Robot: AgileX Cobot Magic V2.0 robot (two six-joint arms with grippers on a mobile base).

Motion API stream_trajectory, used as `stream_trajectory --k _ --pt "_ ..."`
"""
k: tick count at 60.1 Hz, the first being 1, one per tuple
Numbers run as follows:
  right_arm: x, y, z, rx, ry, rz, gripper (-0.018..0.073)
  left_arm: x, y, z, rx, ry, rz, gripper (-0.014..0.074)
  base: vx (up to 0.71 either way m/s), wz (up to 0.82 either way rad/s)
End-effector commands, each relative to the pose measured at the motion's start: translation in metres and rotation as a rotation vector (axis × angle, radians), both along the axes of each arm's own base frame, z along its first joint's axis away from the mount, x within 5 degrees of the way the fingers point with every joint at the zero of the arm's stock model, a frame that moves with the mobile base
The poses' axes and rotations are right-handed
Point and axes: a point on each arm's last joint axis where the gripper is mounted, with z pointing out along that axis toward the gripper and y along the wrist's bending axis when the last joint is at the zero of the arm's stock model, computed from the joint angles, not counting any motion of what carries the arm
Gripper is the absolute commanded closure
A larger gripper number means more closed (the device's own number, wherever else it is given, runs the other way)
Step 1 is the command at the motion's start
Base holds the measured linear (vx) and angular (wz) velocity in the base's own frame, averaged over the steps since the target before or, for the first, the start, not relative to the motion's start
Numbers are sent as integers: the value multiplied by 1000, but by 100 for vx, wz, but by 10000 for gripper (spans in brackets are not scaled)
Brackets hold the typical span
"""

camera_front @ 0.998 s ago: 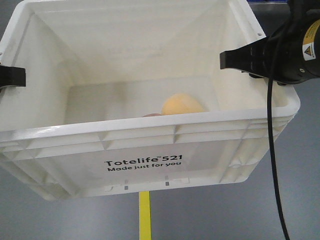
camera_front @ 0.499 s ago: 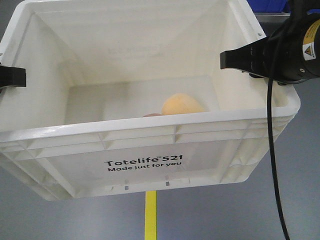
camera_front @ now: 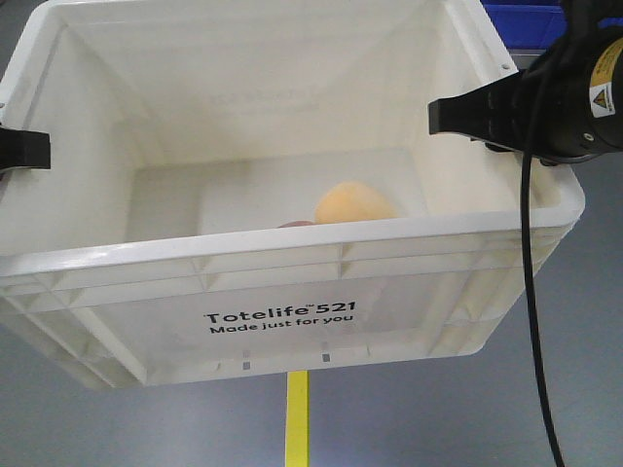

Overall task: Place moving items into box and shelve
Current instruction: 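Hold the crate with both grippers while the base drives away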

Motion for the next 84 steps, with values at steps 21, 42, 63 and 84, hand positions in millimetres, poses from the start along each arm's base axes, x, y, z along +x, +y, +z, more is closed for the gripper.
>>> stream_trajectory --k 21,42,63,84 --pt "1 -7 32 2 -217 33 489 -2 -1 29 -51 -200 -29 492 43 0" --pt "1 -7 32 2 -217 33 489 -2 -1 29 -51 -200 -29 492 46 6" --pt "1 -7 32 1 -218 33 489 -2 -1 29 -51 -200 -29 492 48 11" --pt "1 -7 32 1 -217 33 489 -2 -1 29 -51 -200 -29 492 51 0"
